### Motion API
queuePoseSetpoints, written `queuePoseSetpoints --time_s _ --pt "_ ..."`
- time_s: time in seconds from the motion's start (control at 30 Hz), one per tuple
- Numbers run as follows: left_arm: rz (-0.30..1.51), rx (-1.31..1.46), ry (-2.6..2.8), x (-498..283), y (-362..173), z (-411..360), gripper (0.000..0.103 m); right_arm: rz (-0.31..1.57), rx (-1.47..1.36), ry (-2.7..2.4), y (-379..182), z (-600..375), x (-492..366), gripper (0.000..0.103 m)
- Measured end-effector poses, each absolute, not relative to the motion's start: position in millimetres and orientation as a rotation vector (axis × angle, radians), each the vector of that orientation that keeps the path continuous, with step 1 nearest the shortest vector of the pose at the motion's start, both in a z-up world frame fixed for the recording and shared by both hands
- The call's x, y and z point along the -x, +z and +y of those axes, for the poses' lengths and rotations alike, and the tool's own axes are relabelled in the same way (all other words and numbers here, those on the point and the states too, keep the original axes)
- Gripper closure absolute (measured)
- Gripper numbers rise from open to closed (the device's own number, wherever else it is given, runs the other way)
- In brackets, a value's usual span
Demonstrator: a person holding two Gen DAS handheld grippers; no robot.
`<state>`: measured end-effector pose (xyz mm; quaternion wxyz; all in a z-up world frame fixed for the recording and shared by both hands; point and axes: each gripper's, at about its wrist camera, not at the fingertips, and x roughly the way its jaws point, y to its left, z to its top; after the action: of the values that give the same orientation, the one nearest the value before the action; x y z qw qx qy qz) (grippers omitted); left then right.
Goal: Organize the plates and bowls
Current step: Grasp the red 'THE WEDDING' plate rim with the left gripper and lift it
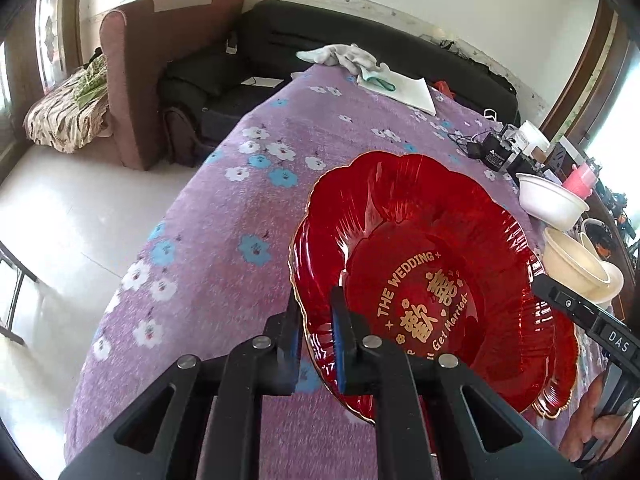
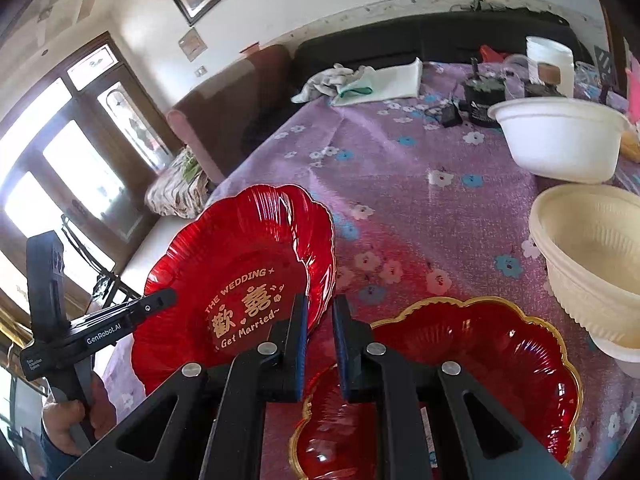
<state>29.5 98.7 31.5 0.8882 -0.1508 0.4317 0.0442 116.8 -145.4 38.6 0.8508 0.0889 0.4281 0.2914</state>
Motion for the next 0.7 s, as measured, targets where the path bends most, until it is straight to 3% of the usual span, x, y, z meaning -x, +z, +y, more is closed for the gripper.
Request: queuePoseSetpoints --time_s 0.23,0.7 --pt "0.846 0.328 0.120 13 48 106 0.082 0.912 -0.175 0.660 48 -131 -95 0.088" --pt "0.845 0.372 0.105 83 38 104 0.082 0.903 -0.115 0.703 50 -129 -28 0.086"
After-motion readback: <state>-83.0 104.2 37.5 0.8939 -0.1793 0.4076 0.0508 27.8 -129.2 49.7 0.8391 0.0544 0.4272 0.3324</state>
